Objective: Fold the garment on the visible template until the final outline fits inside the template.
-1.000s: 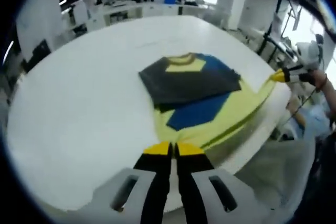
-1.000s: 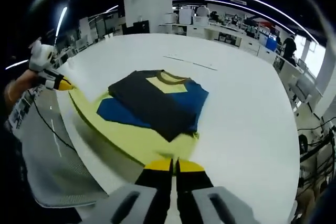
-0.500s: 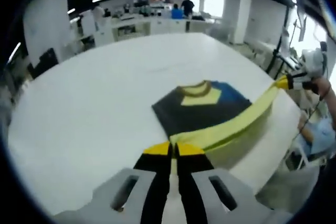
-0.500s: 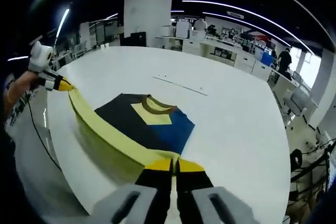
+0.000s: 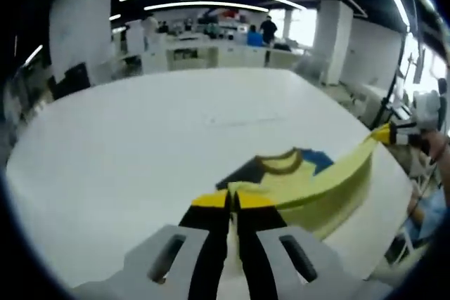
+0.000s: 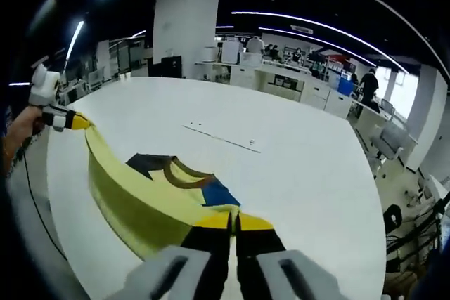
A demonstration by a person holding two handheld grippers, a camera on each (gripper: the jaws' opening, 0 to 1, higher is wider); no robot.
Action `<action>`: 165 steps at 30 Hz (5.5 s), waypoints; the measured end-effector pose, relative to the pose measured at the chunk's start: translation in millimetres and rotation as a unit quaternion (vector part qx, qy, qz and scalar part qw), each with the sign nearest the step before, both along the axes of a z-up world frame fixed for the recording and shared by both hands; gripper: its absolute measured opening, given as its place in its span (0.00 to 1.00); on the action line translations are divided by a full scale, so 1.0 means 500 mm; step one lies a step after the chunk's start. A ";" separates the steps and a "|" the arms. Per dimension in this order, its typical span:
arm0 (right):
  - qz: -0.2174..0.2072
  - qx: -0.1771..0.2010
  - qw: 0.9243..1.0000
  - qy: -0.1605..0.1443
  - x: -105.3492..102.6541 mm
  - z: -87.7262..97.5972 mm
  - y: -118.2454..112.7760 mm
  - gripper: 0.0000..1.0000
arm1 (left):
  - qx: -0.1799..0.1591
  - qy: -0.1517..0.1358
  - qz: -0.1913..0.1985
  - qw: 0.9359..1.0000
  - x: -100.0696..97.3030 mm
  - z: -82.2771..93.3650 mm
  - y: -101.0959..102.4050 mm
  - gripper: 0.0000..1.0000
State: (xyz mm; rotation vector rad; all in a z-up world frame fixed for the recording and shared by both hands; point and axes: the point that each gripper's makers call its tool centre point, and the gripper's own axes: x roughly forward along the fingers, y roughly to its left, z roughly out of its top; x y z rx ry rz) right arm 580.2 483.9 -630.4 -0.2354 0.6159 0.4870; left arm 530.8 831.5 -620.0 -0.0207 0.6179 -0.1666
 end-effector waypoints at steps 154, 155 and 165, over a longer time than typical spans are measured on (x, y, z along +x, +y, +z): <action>0.005 0.125 0.979 0.162 -0.144 -0.273 -0.003 0.13 | -0.102 0.034 -0.084 0.991 -0.104 -0.285 -0.011 0.19; 0.002 0.125 0.979 0.162 -0.143 -0.274 -0.004 0.12 | -0.102 0.035 -0.085 0.991 -0.106 -0.287 -0.012 0.19; 0.002 0.120 0.979 0.163 -0.142 -0.281 -0.008 0.09 | -0.120 0.027 -0.081 0.989 -0.098 -0.285 -0.010 0.06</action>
